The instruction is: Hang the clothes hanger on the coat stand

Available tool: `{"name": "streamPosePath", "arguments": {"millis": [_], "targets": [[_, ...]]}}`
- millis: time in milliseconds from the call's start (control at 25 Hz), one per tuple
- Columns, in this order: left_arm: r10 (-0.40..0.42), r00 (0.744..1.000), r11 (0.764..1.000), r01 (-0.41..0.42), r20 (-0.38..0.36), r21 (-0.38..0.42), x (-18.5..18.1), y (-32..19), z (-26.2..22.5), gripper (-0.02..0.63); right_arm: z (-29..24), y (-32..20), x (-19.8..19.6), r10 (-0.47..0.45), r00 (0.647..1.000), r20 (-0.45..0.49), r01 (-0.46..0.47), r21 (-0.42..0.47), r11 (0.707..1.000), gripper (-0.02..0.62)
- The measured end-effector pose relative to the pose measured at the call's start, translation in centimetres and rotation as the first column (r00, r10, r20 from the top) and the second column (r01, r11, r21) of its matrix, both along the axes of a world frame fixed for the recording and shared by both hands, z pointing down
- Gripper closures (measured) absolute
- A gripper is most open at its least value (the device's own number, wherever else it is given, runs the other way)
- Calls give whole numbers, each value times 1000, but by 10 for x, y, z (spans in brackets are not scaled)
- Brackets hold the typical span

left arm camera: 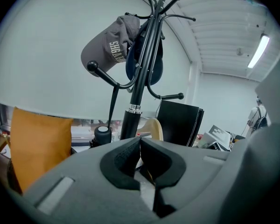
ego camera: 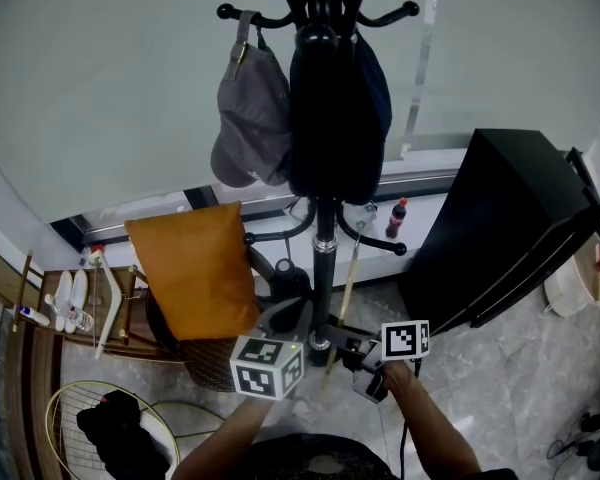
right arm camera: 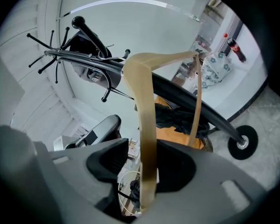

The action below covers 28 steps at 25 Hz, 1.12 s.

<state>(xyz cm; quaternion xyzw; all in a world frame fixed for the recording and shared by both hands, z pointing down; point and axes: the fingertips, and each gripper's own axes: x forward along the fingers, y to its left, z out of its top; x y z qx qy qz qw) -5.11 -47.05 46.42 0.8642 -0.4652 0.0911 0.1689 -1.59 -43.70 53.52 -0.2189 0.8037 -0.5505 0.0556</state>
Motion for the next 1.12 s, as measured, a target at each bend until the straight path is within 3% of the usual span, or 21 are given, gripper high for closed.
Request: {"name": "streamPosePath", "arguments": {"millis": [160,480,1120], "targets": [[-2,1000,1000,2,-3,0,0,1,0,601,6,0,4,26,998,-49,-26,2,1000,419],[0,1000,1000,0,-1,-10,1,8,3,600,3,5,2,19,999,-51,-16,48,999,399],[5,1000,1000,-5,2,-9,12,34,4,600,4,22,30,87,990,-112,-75,102,992,372]]}}
